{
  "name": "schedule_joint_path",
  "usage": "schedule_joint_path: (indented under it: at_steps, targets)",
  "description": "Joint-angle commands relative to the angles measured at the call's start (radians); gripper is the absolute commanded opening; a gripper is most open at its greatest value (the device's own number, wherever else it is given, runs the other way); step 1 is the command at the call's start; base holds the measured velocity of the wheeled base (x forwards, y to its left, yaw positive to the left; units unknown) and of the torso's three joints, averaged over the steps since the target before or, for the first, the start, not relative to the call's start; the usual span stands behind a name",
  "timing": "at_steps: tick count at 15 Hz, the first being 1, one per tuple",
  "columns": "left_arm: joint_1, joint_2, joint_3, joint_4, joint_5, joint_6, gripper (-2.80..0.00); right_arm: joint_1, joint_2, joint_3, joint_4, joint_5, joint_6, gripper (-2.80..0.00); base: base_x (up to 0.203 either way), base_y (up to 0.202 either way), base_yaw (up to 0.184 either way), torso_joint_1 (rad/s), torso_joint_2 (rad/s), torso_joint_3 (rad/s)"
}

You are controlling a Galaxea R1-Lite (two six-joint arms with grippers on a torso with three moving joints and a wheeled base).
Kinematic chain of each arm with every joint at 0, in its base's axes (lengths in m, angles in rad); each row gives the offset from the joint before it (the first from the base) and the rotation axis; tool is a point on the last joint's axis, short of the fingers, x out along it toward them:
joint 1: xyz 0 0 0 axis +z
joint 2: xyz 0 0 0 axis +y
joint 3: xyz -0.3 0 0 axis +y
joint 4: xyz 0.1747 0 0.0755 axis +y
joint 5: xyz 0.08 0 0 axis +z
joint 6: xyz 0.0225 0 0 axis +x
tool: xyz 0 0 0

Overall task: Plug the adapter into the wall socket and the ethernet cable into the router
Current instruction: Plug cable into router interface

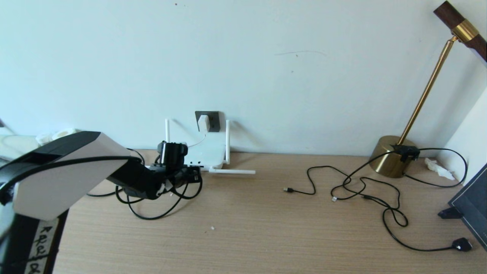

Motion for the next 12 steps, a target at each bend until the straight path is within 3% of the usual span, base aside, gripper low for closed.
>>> schedule_joint_path:
  at_steps: [1, 12]
  targets:
    - [0.001, -0.004, 0.0, -0.004, 0.002, -0.002, -2.8, 0.001, 0.0, 0.0, 0.0, 0.0, 0.0, -2.8, 0.0, 0.0, 0.0, 0.0, 0.0, 0.0]
    - [0.003, -0.01, 0.001, -0.002, 0.002, -0.002, -2.8, 0.0, 0.0, 0.0, 0.0, 0.0, 0.0, -2.8, 0.0, 0.0, 0.0, 0.0, 0.0, 0.0]
